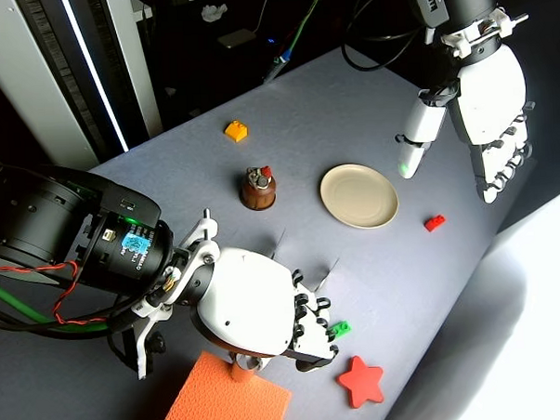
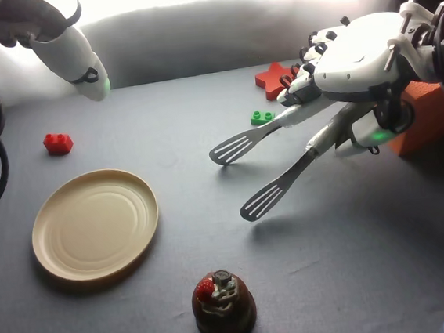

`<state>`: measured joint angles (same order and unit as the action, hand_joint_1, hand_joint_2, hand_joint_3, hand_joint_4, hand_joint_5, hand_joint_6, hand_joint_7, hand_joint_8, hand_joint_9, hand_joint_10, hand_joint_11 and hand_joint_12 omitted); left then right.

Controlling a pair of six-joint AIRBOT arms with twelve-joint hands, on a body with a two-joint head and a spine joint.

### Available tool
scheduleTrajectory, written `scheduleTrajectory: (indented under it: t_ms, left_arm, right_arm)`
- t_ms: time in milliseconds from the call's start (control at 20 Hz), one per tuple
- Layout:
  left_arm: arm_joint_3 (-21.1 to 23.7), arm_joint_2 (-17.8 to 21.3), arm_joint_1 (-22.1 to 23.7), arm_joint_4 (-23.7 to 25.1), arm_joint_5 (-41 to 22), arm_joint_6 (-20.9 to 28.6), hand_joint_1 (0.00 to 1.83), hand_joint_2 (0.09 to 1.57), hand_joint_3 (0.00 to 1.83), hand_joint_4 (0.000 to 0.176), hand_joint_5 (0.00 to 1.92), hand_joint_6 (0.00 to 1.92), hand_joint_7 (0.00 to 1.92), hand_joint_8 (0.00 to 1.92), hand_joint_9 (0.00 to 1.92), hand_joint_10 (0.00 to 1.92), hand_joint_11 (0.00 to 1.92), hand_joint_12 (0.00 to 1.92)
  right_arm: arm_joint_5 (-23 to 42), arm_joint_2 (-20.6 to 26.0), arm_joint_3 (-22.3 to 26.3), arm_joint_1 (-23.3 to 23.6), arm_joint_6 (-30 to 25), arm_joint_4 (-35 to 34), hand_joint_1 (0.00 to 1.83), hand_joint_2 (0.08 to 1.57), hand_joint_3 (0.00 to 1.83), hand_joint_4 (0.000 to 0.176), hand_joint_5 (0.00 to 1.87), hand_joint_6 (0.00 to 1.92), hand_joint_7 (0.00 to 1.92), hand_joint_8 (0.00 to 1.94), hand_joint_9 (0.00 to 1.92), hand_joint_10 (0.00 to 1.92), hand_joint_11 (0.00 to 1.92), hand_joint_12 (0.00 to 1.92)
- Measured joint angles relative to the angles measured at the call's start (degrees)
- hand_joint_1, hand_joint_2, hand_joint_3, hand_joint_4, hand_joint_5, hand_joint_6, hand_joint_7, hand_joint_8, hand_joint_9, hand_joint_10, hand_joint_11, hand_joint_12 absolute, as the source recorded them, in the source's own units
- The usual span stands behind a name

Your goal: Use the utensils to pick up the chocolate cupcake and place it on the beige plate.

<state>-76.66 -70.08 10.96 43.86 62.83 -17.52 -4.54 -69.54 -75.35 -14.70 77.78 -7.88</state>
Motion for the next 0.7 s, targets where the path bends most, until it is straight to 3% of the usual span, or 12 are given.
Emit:
scheduleTrajectory:
  t_ms: [250,500,700]
  left_arm:
    - [0.0,0.0,0.0,0.0,0.0,0.0,0.3,1.1,0.0,0.0,0.1,0.0,0.09,0.0,0.11,0.0,0.0,0.28]
    - [0.0,0.0,0.0,0.0,0.0,0.0,0.33,1.1,0.0,0.0,0.11,0.0,0.11,0.0,0.11,0.0,0.0,0.31]
    - [-0.1,0.0,0.1,-0.1,0.1,0.0,0.3,1.11,0.0,0.0,0.1,0.0,0.09,0.0,0.1,0.0,0.0,0.24]
  right_arm:
    - [0.2,0.0,0.0,0.0,0.0,0.0,0.88,1.15,0.0,0.0,0.49,0.04,0.26,0.85,0.18,1.2,0.04,1.62]
    - [0.4,0.0,0.0,0.0,0.0,0.0,0.91,1.14,0.0,0.0,0.57,0.07,0.37,0.76,0.28,1.12,0.16,1.54]
    - [0.4,0.0,0.0,0.2,0.0,0.0,0.85,1.19,0.01,0.0,0.58,0.07,0.4,0.77,0.29,1.21,0.16,1.64]
